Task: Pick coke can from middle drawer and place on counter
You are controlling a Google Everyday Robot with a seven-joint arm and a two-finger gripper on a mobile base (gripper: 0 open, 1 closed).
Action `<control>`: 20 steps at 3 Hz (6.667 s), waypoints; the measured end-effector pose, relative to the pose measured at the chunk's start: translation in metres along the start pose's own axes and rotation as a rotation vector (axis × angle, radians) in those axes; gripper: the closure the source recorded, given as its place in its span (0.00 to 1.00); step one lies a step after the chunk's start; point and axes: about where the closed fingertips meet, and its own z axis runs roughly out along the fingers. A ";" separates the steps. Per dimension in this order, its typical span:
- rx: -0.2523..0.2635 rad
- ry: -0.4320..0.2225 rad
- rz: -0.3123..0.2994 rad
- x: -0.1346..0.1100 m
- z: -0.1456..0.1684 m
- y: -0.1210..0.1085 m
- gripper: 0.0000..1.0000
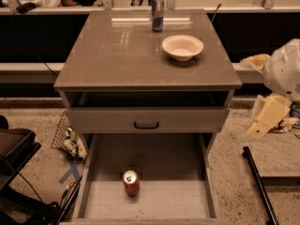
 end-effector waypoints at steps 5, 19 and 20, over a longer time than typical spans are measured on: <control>-0.022 -0.625 0.137 0.010 0.218 0.118 0.00; -0.204 -0.849 0.189 -0.030 0.544 0.147 0.83; -0.207 -0.851 0.188 -0.032 0.544 0.148 1.00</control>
Offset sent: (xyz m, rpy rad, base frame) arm -0.0581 0.0921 -0.1964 0.8863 -0.1298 0.0574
